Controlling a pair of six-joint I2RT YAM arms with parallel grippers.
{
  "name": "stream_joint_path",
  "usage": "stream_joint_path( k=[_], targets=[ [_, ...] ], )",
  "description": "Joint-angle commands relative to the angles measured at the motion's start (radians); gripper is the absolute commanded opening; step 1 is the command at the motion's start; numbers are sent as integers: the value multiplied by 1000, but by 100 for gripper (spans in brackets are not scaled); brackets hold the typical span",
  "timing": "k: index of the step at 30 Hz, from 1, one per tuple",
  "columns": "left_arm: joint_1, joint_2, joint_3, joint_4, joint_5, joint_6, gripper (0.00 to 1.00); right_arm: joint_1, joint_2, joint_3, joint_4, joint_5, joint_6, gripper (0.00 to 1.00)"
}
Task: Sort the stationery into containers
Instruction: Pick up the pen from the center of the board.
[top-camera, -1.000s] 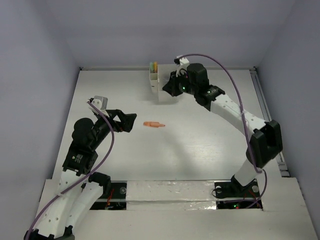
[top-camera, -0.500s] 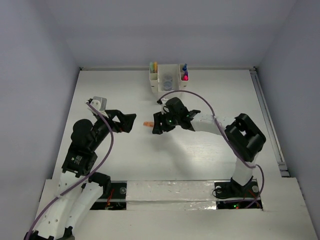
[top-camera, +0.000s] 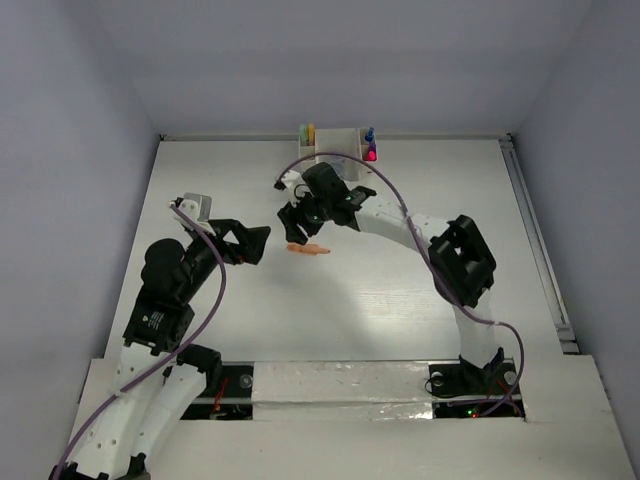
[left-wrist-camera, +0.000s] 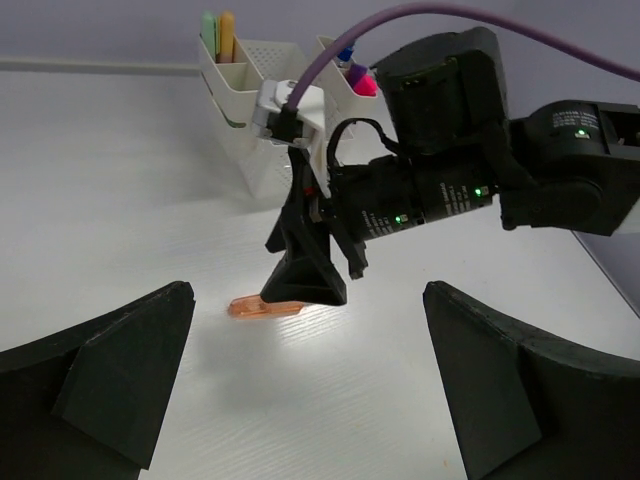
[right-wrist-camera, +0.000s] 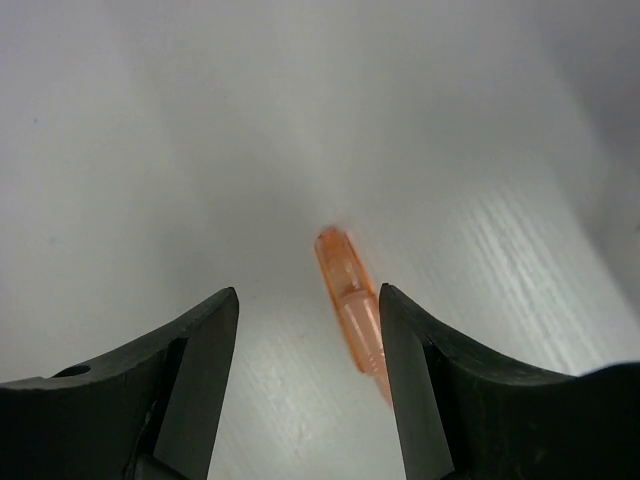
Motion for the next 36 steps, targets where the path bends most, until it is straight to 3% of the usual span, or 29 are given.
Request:
stream_joint_path(
  k=[1, 15, 19, 22, 25, 26, 28, 29, 30, 36],
  targets=[
    [6, -8, -1, 28, -22, 1, 99, 7, 96, 137, -177, -2, -178, 67],
    [6, -26, 1, 26, -42, 1, 99, 36, 369, 457, -427, 66, -275, 68],
    [15, -25, 1, 25, -50, -2, 99, 57, 400, 452, -411, 100, -271, 61],
    [25, -22, 1, 25, -47, -4, 99, 66, 410, 441, -406, 115, -266, 49],
    [25, -25, -1, 25, -47, -4, 99, 66, 415, 432, -405, 182, -272, 47],
    [25, -26, -1, 26, -48, -4, 99, 66, 415, 429, -405, 192, -275, 36],
    [25, -26, -1, 26, -47, -4, 99, 66, 404, 409, -388, 215, -275, 28],
    [25, -25, -1, 25, -48, -5, 99, 76, 398, 398, -365, 221, -274, 16],
    [25, -25, -1, 26, -47, -5, 99, 76, 382, 380, -354, 218, -272, 11],
    [25, -5, -5, 35, -30, -19, 97, 76, 231, 296, -229, 140, -243, 4]
  ],
)
